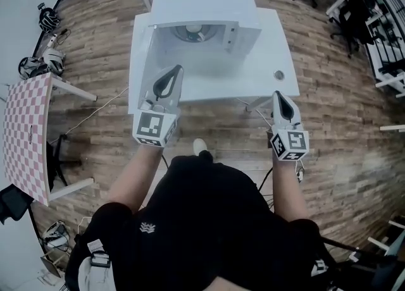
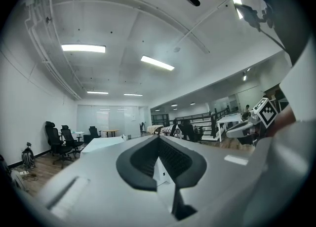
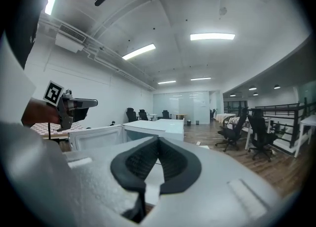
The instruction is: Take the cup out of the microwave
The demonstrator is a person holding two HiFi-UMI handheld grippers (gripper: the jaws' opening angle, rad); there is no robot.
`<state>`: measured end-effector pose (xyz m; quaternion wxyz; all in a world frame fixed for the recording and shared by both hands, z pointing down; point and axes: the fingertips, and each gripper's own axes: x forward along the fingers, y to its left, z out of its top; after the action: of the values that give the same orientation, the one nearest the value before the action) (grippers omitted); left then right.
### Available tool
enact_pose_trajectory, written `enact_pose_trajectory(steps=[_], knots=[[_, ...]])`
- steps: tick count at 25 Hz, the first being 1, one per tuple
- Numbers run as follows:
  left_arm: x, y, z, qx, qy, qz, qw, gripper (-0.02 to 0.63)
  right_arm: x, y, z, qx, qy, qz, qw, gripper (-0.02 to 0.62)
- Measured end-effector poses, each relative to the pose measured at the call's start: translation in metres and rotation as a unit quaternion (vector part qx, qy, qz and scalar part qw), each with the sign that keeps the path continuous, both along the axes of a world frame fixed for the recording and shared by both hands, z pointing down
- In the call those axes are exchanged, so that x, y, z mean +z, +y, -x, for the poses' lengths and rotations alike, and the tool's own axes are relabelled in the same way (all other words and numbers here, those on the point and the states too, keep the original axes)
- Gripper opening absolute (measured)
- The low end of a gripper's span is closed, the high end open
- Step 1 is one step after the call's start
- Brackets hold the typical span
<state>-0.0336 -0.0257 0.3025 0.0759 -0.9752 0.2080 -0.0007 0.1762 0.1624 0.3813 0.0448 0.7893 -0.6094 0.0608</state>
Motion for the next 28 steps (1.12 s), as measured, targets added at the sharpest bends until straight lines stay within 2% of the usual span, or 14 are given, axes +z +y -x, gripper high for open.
enact_pose_trajectory(steps=[4,9,16,28], knots=[[0.004,-0.025,-0.015,0.008,0.001,0.007,0.9999,0.006,0.001,-0.042,-0.008,-0.011,0.001,0.004,1.000,0.000],[0.010,-0.049,-0.026,-0.003,-0.005,0.029,0.9996,0.006,0.005,-0.083,-0.009,-0.034,0.005,0.014,0.999,0.000],[0.016,-0.070,-0.036,-0.021,0.015,0.027,0.9993,0.006,0.012,-0.143,-0.009,-0.076,0.017,0.018,0.997,0.000],[0.039,-0.124,-0.048,-0.097,-0.006,0.032,0.9948,0.006,0.056,-0.255,-0.013,-0.178,0.006,0.025,0.984,0.000]])
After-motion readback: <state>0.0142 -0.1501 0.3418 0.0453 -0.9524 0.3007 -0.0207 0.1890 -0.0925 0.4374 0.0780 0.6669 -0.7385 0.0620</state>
